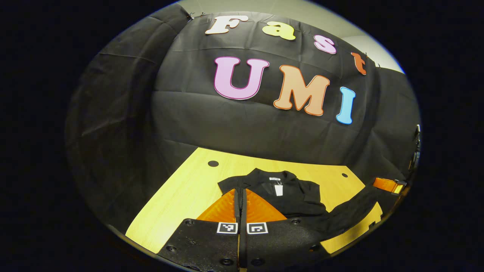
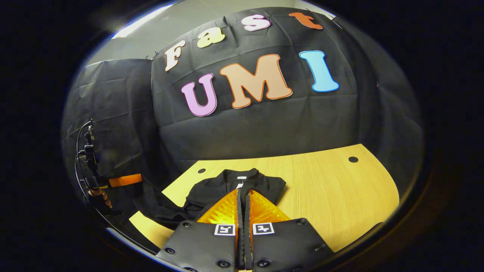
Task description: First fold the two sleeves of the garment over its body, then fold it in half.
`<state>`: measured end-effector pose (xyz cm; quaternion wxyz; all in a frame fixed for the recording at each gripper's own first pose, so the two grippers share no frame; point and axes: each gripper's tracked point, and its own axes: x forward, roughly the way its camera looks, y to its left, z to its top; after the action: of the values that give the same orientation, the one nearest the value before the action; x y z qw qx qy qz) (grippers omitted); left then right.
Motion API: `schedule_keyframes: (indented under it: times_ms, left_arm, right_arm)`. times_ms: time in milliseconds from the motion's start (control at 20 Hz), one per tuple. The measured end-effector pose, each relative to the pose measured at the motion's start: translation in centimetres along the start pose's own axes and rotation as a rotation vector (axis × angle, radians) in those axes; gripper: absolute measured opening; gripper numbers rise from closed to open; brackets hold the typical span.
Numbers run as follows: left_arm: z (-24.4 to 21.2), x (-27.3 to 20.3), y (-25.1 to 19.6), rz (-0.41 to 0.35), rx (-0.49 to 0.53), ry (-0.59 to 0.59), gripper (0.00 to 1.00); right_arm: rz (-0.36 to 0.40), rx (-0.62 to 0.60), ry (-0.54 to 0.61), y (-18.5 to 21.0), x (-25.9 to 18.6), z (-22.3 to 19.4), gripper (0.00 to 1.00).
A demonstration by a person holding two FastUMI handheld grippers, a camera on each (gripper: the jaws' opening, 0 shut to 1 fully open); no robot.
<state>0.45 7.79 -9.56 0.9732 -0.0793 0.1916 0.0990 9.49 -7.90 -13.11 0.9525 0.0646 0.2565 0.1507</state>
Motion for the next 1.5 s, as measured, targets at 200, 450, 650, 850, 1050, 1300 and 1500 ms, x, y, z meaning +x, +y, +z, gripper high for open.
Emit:
schedule_keyframes:
  times_ms: [200, 450, 650, 850, 1050, 1300, 1500]
  left_arm:
    - [2.5, 3.7, 0.4, 0.019, 0.016, -0.053, 0.0]
    - [3.5, 8.0, 0.4, 0.035, 0.01, -0.057, 0.0]
    - [3.4, 11.3, 0.5, 0.052, 0.019, -0.048, 0.0]
    - [2.9, 14.7, 1.1, 0.078, 0.025, -0.024, 0.0]
    - [1.9, 17.8, 1.7, 0.098, 0.043, 0.003, 0.0]
    - [1.3, 19.9, 2.2, 0.142, 0.083, 0.014, 0.0]
    - [4.8, 19.3, 3.6, 0.252, 0.138, -0.117, 0.69]
  right_arm:
    - [0.003, -0.006, -0.019, -1.1, 2.9, 2.9, 0.02]
    - [0.01, -0.019, -0.021, -2.5, 7.1, 5.0, 0.02]
    - [0.009, -0.002, -0.005, -3.9, 10.3, 5.4, 0.02]
    - [0.0, 0.019, 0.021, -5.7, 13.3, 5.4, 0.02]
    - [-0.01, 0.027, 0.05, -7.3, 16.2, 5.1, 0.02]
    - [-0.028, 0.04, 0.067, -8.5, 18.7, 5.0, 0.02]
    - [-0.167, 0.006, 0.017, -11.3, 18.3, 6.3, 0.73]
